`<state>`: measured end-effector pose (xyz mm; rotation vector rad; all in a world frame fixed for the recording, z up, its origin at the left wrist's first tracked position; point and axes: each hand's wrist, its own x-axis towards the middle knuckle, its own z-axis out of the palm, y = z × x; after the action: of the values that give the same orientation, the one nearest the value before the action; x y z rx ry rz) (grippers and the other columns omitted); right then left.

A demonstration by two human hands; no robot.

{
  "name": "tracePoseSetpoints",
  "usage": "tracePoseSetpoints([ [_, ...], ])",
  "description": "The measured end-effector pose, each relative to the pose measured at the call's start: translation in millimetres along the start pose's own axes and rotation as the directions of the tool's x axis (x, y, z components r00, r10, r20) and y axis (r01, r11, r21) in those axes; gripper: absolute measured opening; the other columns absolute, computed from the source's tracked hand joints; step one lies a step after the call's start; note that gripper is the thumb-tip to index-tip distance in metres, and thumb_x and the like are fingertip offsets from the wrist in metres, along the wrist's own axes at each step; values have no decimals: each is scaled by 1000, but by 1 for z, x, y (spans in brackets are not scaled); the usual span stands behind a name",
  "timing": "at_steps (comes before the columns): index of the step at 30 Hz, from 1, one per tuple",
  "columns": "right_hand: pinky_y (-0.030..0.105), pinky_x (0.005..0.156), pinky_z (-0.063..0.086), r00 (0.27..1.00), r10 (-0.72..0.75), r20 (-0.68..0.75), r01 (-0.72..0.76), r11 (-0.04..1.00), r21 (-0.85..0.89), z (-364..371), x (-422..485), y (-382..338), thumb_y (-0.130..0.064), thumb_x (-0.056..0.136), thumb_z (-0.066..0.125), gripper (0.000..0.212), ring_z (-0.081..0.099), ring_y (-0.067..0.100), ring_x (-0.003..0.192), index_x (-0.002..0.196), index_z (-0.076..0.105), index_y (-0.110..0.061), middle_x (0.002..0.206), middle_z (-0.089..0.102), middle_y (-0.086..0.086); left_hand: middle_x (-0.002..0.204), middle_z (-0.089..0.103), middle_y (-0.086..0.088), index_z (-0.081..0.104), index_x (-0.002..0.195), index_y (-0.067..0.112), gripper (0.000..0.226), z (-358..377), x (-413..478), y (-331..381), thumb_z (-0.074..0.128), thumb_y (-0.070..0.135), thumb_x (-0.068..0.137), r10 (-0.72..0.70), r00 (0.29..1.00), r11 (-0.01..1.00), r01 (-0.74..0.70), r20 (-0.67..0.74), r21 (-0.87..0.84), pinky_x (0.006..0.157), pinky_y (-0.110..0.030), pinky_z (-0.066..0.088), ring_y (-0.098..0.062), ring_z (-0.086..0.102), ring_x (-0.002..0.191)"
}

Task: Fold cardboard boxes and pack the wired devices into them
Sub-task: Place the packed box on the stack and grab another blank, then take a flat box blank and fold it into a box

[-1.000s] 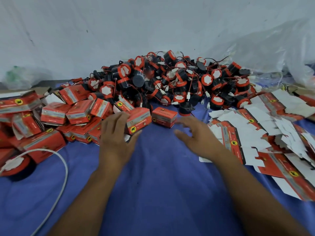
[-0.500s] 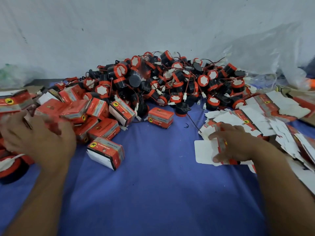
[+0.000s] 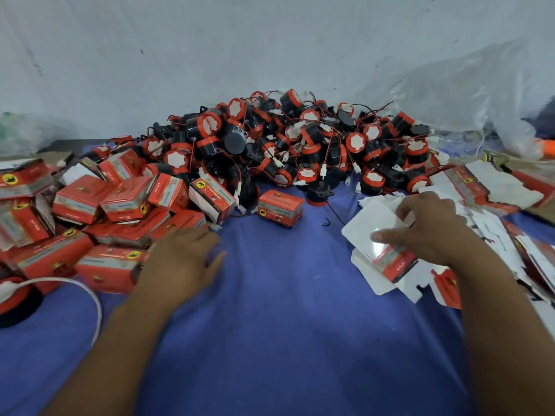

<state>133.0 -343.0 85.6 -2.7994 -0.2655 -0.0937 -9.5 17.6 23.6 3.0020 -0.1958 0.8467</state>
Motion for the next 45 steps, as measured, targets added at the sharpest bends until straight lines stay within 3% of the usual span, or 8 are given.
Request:
tracePoseSetpoints([
  [6, 28, 55, 45, 995, 18, -98, 28, 895, 445, -5, -6, -2, -57, 71, 80, 49, 67, 1, 59, 74, 52, -17, 63, 70, -10, 93, 68, -17, 71, 89, -1, 36, 5, -3, -11, 46, 24, 94, -137, 976, 985, 153, -171, 84, 79, -48, 44, -37, 65, 82],
  [10, 27, 56, 46, 993, 68, -101, 31, 660, 750, -3, -11, -22, -44, 86, 75, 37, 64, -1, 54, 70, 55, -18, 65, 71, -11, 111, 67, -16, 68, 111, -1, 33, 4, 6, 30, 59, 26, 94, -125, 931, 985, 75, -342, -156, 90, -47, 49, -35, 64, 99],
  [16, 24, 55, 48, 951, -103, 290, -281, 96, 955, 38, -25, -91, -30, 99, 60, 33, 56, 16, 65, 72, 49, -15, 65, 54, 5, 118, 57, 35, 47, 132, 39, 59, 17, -5, 96, 64, 59, 79, -102, 971, 559, 236, 216, -795, 85, -4, 40, 10, 56, 109],
  [21, 44, 78, 51, 910, -146, 388, -328, 322, 888, 88, -43, -128, -34, 102, 56, 36, 62, 26, 79, 92, 67, -1, 84, 68, 12, 124, 67, 15, 63, 125, 40, 42, 29, -8, 93, 70, 42, 84, -183, 951, 184, 281, 248, -942, 100, -25, 45, -6, 60, 121],
  [25, 36, 95, 45, 981, -184, 65, 64, 619, 783, 102, -44, -133, -45, 95, 63, 38, 57, 13, 108, 76, 70, -13, 115, 61, -9, 111, 74, 2, 74, 111, 32, 30, 28, -3, 88, 67, 37, 83, -262, 910, -169, 286, 322, -943, 85, -24, 53, -16, 68, 107],
  [32, 6, 90, 35, 937, -350, 16, 238, 670, 703, 115, -58, -138, -44, 87, 73, 21, 36, 1, 126, 99, 74, -27, 132, 41, -14, 103, 75, 1, 76, 105, 33, 22, 31, 2, 82, 60, 33, 89, -380, 860, -236, 266, 340, -935, 77, -24, 56, -15, 71, 98],
  [38, 31, 81, 56, 939, -333, 90, 75, 452, 889, 111, -51, -134, -33, 86, 78, 19, 66, 10, 86, 101, 76, -22, 105, 68, 2, 127, 64, -16, 54, 135, 12, 61, 28, 3, 80, 69, 45, 85, -417, 863, -117, 260, 285, -958, 99, -54, 49, -33, 61, 119],
  [45, 21, 66, 53, 930, -326, 171, -113, 188, 976, 114, -48, -134, -20, 89, 75, 10, 67, 11, 73, 90, 72, -10, 83, 74, 4, 123, 69, 0, 64, 123, 37, 73, 20, 4, 78, 78, 73, 61, -374, 850, -321, 257, 371, -911, 88, -31, 55, -19, 64, 118],
])
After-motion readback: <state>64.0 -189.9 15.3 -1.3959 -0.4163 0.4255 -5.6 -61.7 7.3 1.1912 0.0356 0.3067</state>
